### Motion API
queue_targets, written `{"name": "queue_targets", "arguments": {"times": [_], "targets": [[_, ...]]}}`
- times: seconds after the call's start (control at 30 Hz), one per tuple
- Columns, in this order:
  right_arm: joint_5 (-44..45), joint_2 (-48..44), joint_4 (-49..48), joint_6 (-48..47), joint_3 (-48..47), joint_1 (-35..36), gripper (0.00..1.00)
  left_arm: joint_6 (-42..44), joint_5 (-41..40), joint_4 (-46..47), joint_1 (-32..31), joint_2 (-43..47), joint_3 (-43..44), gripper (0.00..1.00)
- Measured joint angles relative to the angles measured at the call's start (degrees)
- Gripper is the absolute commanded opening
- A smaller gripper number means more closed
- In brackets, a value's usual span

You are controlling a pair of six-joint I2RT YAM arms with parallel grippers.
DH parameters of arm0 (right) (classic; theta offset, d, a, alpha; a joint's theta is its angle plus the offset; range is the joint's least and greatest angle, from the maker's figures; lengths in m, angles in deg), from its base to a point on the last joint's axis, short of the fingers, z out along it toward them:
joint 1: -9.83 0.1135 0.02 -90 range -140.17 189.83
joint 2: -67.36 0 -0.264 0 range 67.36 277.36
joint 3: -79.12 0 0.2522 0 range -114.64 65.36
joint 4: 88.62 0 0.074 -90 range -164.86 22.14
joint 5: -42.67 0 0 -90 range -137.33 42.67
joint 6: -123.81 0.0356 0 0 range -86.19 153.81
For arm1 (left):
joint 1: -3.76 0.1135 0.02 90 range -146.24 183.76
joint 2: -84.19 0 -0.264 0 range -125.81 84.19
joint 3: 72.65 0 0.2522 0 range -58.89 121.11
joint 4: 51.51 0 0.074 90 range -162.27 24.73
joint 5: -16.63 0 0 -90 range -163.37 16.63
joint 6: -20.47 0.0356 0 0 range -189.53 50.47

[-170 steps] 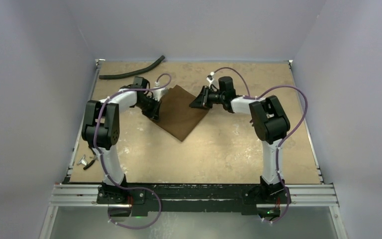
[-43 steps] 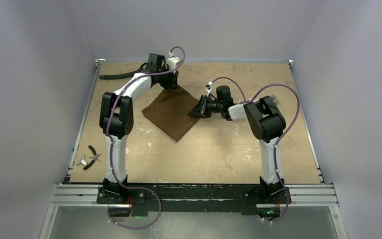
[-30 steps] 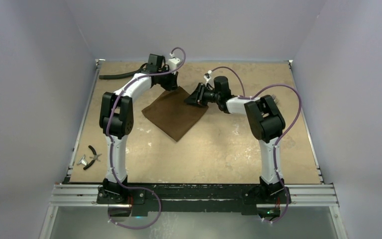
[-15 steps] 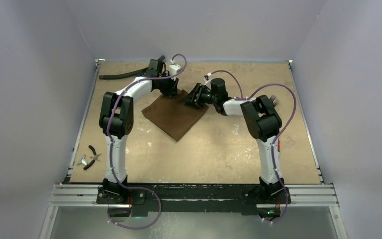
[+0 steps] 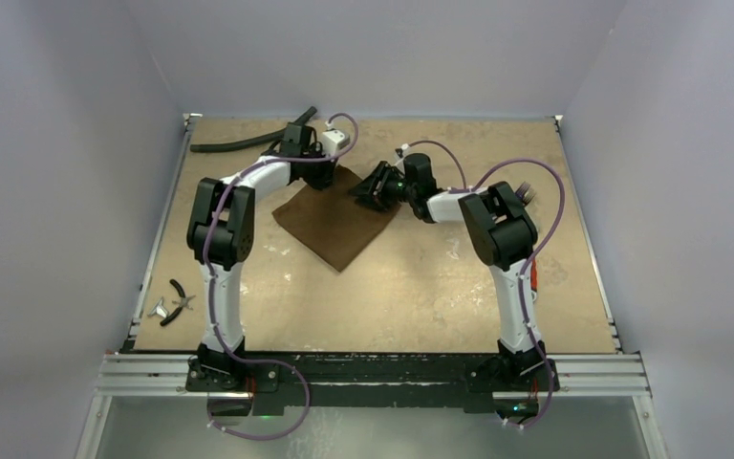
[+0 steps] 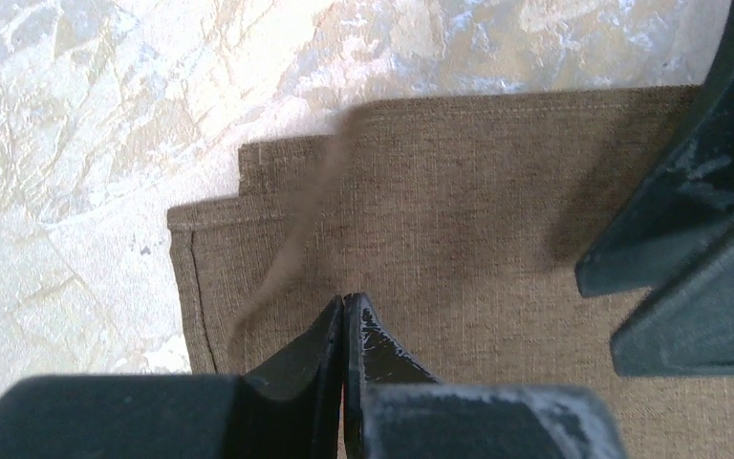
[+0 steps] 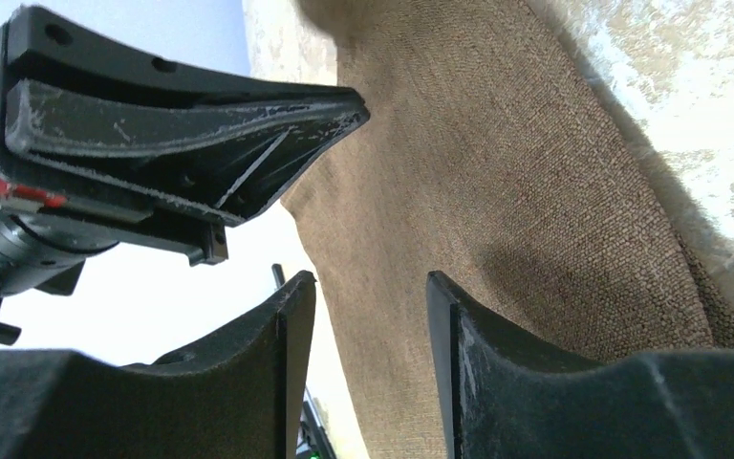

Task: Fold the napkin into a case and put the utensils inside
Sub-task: Smooth out the upper triangle-folded napkin at the center of the board.

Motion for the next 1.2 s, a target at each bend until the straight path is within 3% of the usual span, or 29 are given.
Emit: {"name": "queue_targets", "arguments": {"times": [0.3,0.4,0.5,0.77,1.2], "targets": [[3.6,0.2,0.7,3.6,-4.3,0.3,0.52,0.0,1.4,2.5,-0.6,4.7,-2.8,0.00],[4.8,1.0,1.0,4.7,-5.9,0.5,0.51,-0.2,1.2,3.1,-0.8,5.4,-2.7,0.29],[6.0,1.5,1.7,5.1,-6.1,0.7,0.49,-1.4,0.5,2.5,-0.4,5.1,-2.1,0.38],[7.1,1.5,1.7,5.0,-2.8,1.2,0.40,-4.7,0.3,0.1,1.9,-2.1,8.6,0.40],[6.1,1.6,-0.1,5.0,-1.2,1.2,0.36,-7.0,6.2,-3.0,2.1,-11.6,18.7,0.36]]}}
